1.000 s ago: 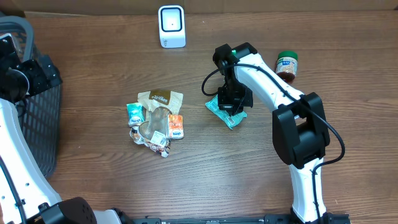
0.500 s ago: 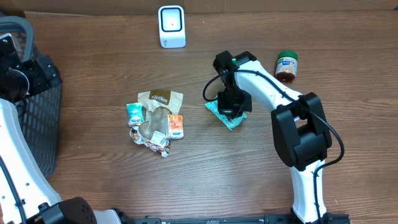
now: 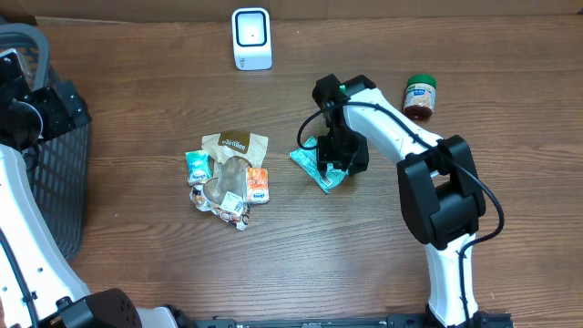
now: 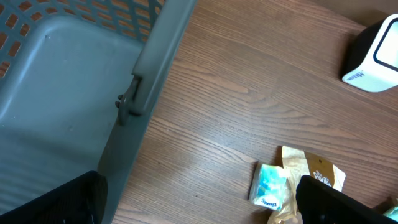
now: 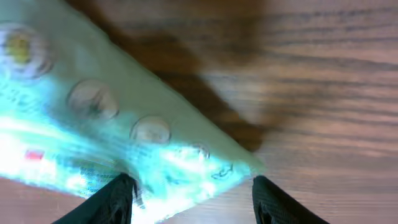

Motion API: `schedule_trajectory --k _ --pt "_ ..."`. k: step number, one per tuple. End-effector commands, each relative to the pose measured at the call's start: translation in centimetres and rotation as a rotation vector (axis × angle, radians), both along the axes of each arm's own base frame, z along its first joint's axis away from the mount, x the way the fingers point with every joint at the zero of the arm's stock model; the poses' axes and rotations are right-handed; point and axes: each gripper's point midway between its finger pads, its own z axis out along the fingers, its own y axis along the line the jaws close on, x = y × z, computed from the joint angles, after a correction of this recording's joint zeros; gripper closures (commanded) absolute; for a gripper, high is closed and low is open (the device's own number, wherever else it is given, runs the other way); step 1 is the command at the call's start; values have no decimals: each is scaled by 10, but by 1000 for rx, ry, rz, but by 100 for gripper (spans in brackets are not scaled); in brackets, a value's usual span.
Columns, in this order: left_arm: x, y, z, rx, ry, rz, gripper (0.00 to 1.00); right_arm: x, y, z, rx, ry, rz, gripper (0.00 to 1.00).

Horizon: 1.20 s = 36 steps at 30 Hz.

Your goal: Scan the item barcode

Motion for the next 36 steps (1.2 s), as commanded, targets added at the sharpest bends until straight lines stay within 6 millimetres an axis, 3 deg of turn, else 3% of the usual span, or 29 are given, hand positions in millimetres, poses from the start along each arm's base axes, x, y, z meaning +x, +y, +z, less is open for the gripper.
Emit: schedule_trajectory --k 1,5,10,16,21,28,36 --pt "2 -1 10 0 -29 1 0 28 13 30 66 -100 169 41" --pt "2 -1 10 0 -29 1 0 36 26 48 123 -145 333 46" --pt "2 -1 10 0 -29 1 1 6 69 51 306 -99 556 50" --pt "2 -1 10 0 -29 1 0 -20 104 37 340 -101 733 45" --pt "2 -1 10 0 -29 1 1 -19 114 17 351 -141 754 45" --pt "2 -1 10 0 -29 1 1 16 100 8 305 -229 657 47" --pt "2 -1 10 0 -29 1 1 68 42 5 167 -299 303 51"
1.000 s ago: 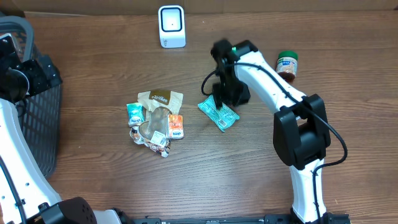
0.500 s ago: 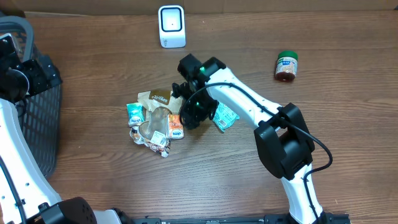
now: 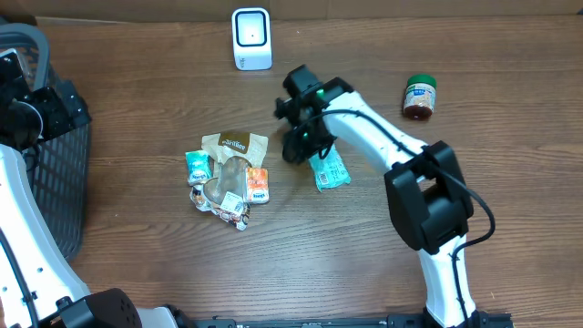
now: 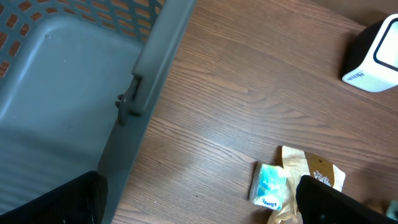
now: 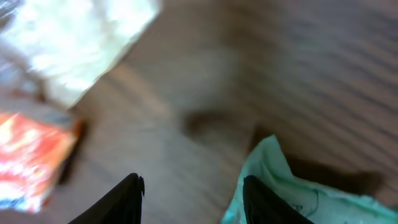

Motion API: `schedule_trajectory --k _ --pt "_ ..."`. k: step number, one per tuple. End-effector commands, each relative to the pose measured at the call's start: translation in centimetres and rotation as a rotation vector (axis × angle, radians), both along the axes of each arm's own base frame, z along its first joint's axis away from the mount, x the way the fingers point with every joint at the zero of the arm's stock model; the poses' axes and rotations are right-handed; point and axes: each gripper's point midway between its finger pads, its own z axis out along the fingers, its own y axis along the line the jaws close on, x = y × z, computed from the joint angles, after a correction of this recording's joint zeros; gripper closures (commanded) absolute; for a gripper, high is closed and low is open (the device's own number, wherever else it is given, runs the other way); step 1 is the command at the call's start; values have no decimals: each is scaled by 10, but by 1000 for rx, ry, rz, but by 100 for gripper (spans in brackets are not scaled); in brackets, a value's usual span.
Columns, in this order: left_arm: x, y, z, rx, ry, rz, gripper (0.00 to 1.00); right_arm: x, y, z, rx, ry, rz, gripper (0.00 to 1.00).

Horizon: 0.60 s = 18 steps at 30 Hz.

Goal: Scan the item barcode
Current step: 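Release the wipes packet and raise the right gripper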

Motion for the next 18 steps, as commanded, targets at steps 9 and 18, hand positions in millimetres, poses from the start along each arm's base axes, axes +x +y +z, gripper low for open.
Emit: schedule_trajectory --k 9,18 --pt "2 -1 10 -1 -28 1 0 42 -93 -5 -64 58 -573 51" --pt "2 -1 10 -1 -28 1 0 44 -115 40 -54 92 -556 41"
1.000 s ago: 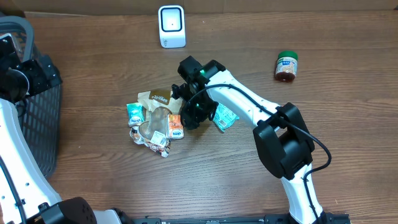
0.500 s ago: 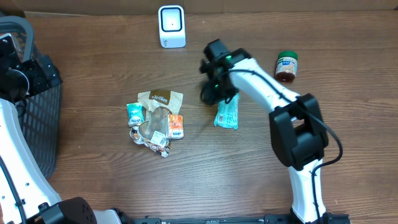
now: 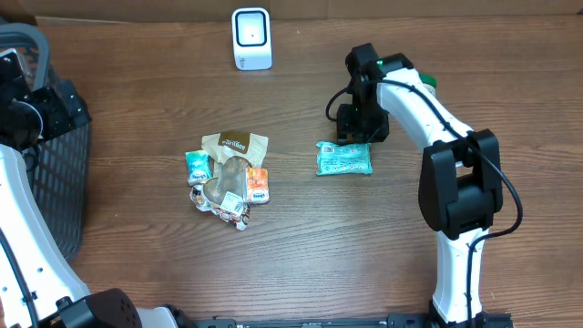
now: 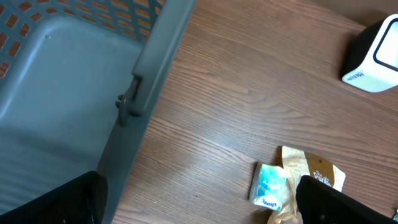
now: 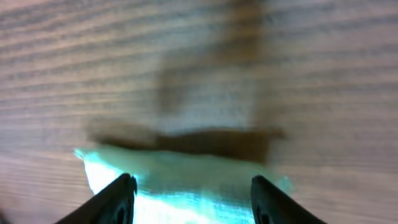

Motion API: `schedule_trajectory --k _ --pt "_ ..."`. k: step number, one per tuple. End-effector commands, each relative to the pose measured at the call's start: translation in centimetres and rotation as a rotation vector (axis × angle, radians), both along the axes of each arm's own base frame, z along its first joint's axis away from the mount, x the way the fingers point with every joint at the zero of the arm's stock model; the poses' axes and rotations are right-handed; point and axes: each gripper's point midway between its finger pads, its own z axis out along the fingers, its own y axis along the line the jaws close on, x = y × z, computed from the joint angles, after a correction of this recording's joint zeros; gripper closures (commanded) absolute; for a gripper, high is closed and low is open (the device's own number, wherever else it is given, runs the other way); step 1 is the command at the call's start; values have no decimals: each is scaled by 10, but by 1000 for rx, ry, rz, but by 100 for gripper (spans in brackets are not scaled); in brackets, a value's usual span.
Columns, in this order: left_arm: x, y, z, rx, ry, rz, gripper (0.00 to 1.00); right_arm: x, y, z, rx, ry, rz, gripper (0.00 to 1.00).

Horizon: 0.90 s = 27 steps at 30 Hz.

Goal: Scan the item barcode
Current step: 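Release the wipes packet and raise the right gripper, then lower the right gripper onto the teal wipes packet and grasp it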

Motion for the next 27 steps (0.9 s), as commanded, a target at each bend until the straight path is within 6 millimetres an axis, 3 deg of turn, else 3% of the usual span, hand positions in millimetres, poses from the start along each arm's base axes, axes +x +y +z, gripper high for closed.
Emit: schedule_trajectory --k 1,5,8,12,17,19,27 --pt "2 -1 10 0 -29 1 0 23 -6 41 39 -84 4 41" --pt "2 -1 10 0 -29 1 1 28 -35 53 36 -85 -62 41" --pt "2 -1 10 0 -29 1 0 26 -61 41 28 -61 -75 41" --pt "2 -1 10 0 -29 1 1 16 -71 24 21 -21 -52 42" --pt "2 -1 10 0 -29 1 0 0 -62 2 69 38 -53 42" --pt "2 -1 10 0 -29 1 0 -7 -44 2 185 60 -12 41" --pt "2 -1 10 0 -29 1 0 -23 -23 -1 312 119 -16 41"
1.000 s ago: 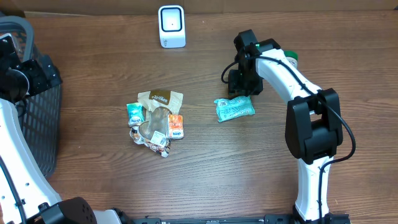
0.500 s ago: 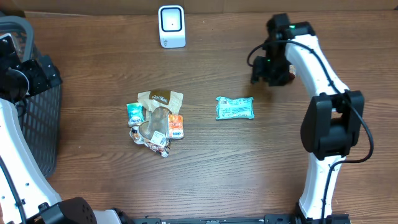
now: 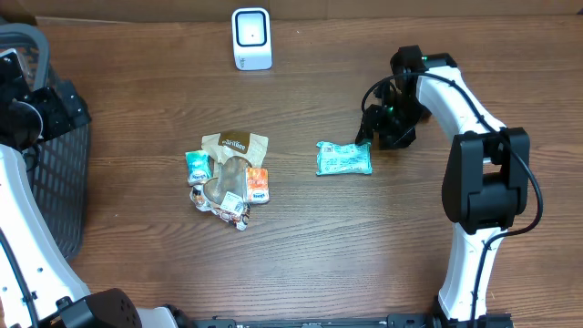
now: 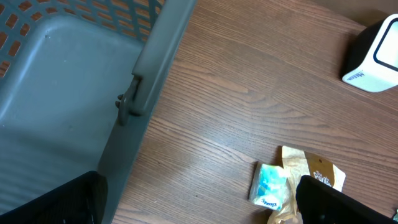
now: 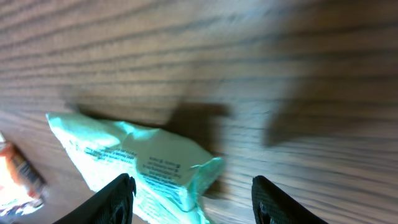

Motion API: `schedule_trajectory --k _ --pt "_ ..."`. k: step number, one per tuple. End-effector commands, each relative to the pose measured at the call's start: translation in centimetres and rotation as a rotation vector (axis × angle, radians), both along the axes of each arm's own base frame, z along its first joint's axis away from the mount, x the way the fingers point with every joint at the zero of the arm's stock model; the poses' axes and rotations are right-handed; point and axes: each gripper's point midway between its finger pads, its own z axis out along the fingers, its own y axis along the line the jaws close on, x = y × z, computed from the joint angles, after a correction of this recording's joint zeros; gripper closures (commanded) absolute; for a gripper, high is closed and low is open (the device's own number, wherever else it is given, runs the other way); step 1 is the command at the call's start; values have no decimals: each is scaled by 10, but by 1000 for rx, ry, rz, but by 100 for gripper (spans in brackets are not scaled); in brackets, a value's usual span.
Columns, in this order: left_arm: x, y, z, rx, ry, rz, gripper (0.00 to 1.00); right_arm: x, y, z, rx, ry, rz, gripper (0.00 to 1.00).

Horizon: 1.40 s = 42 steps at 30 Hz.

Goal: Scan the item barcode
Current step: 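Lower the right gripper onto the teal wipes packet and grasp it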

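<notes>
The green packet (image 3: 343, 158) lies flat and crosswise near the table's middle, printed text up. In the right wrist view the packet (image 5: 140, 165) reaches in from the left, its crimped right end low between the fingers. My right gripper (image 3: 381, 135) (image 5: 196, 202) hovers open at that end, gripping nothing. The white scanner (image 3: 251, 38) (image 4: 373, 59) stands at the back edge. My left gripper (image 4: 199, 208) is open and empty beside the basket at the far left.
A pile of small packets on a brown bag (image 3: 230, 171) (image 4: 317, 174) lies left of centre, with a blue tissue pack (image 4: 270, 185) at its edge. A dark mesh basket (image 3: 46, 173) (image 4: 62, 93) fills the left edge.
My right gripper has moved to the right, from behind the green packet to its right end. The packet lies where it was. The left arm has not moved.
First my right gripper was down on the green packet, which lay slantwise. Then the gripper stood to its left and the packet had turned nearly lengthwise. Later the packet lay crosswise with the gripper behind it, and now the gripper is at its right end.
</notes>
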Motion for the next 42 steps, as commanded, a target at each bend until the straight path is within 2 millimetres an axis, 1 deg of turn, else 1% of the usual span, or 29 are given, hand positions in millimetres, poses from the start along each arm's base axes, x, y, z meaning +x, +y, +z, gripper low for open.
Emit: schedule_trajectory --k 1,4,8,18,21,22,24,26,27,28,29,30,31,32,34,35,37,39,40,42 --pt "2 -1 10 -1 -29 1 0 -15 19 3 104 27 13 41" --pt "2 -1 10 -1 -29 1 0 -21 25 -2 123 42 19 41" --pt "2 -1 10 -1 -29 1 0 -23 36 1 156 46 31 41" --pt "2 -1 10 -1 -29 1 0 -32 57 2 168 56 79 41" --pt "2 -1 10 -1 -29 1 1 -34 57 6 167 58 82 42" --pt "2 -1 10 -1 -29 1 0 -33 57 10 168 52 82 42" --pt "2 -1 10 -1 -29 1 0 -28 55 28 176 9 96 42" --pt "2 -1 10 -1 -29 1 0 -24 52 41 175 -24 92 42" --pt "2 -1 10 -1 -29 1 0 -20 45 54 161 -67 83 41" --pt "2 -1 10 -1 -29 1 0 -19 39 60 148 -82 73 41" --pt "2 -1 10 -1 -29 1 0 -17 31 62 123 -83 47 41" --pt "2 -1 10 -1 -29 1 0 -16 21 59 91 -75 12 41" --pt "2 -1 10 -1 -29 1 1 -16 16 50 82 -60 -24 41" --pt "2 -1 10 -1 -29 1 0 -18 15 44 84 -50 -36 41" --pt "2 -1 10 -1 -29 1 0 -23 21 33 123 -38 -39 42" --pt "2 -1 10 -1 -29 1 0 -26 26 25 151 -35 -38 44" --pt "2 -1 10 -1 -29 1 0 -34 30 3 186 -24 -62 48" --pt "2 -1 10 -1 -29 1 0 -36 32 -5 201 -23 -83 51" --pt "2 -1 10 -1 -29 1 0 -36 37 -7 234 -30 -83 52" --pt "2 -1 10 -1 -29 1 1 -36 40 -13 251 -30 -108 53"
